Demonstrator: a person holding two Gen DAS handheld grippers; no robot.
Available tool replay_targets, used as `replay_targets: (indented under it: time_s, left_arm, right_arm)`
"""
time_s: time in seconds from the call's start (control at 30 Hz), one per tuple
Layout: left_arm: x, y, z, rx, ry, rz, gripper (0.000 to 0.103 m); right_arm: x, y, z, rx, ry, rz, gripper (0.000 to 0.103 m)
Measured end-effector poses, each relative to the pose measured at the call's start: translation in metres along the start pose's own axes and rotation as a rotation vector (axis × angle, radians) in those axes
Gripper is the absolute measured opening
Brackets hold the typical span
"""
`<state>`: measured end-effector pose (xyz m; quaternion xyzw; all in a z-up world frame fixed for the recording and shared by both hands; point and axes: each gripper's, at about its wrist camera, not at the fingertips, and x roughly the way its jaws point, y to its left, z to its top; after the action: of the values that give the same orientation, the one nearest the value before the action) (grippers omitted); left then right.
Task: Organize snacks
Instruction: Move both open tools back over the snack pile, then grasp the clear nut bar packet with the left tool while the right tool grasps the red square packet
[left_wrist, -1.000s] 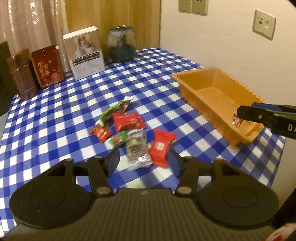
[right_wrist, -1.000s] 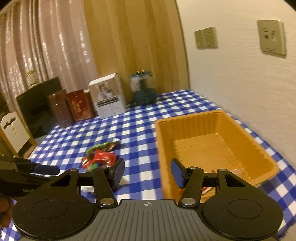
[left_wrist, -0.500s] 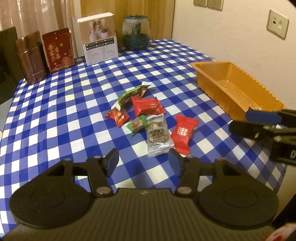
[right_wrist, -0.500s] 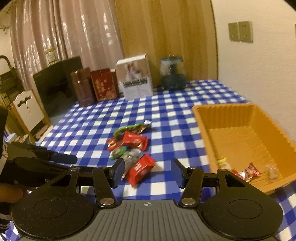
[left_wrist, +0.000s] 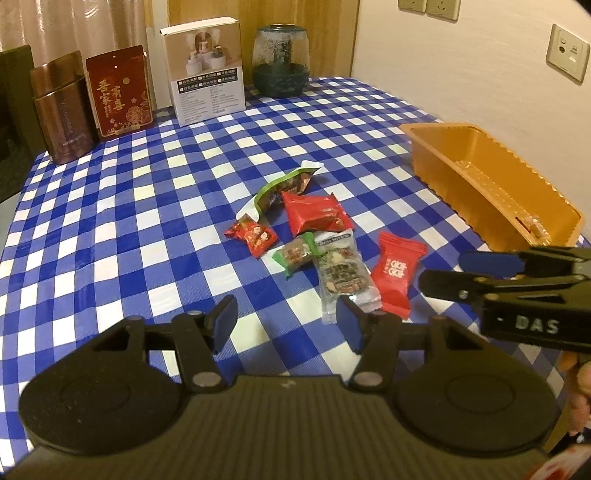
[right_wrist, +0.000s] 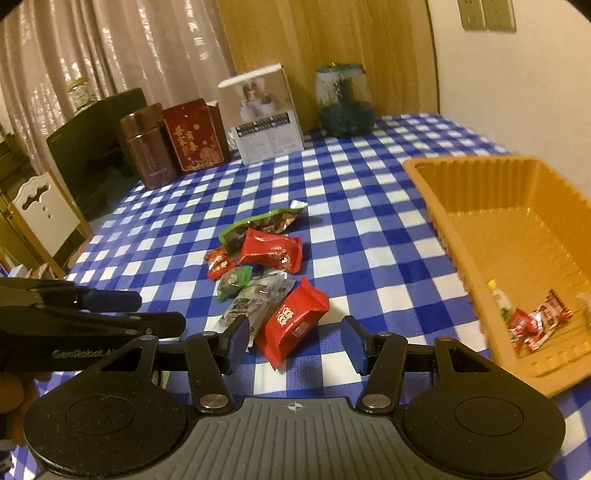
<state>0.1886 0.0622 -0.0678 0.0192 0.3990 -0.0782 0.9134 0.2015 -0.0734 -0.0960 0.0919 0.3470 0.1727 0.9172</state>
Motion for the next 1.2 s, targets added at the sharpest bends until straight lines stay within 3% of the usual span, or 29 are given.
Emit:
replay_targets:
  time_s: [0.43,0.5,0.73,0.9,1.2]
  left_arm:
    - [0.017,0.002,0.002,0.004,0.005,-0.017,0.055]
    - [0.019,0.001,0.001,0.003,0.005,-0.019,0.055]
    - [0.021,-0.001,0.002,0.002,0.007,-0.024,0.055]
    - [0.021,-0.003,0.002,0.001,0.006,-0.025,0.056]
    - [0.022,-0.006,0.003,0.012,0.009,-0.035,0.056]
  right_arm:
    - [0.036,-0.014,0.002,0.136,0.046,0.020,0.055]
    - [0.037,-0.016,0.003,0.151,0.050,0.026,0.046]
    - [0.037,-0.017,0.003,0.146,0.051,0.028,0.038]
    - [0.039,-0.016,0.003,0.146,0.055,0.037,0.025]
    - [0.026,-0.016,0.006,0.096,0.056,-0.013,0.021]
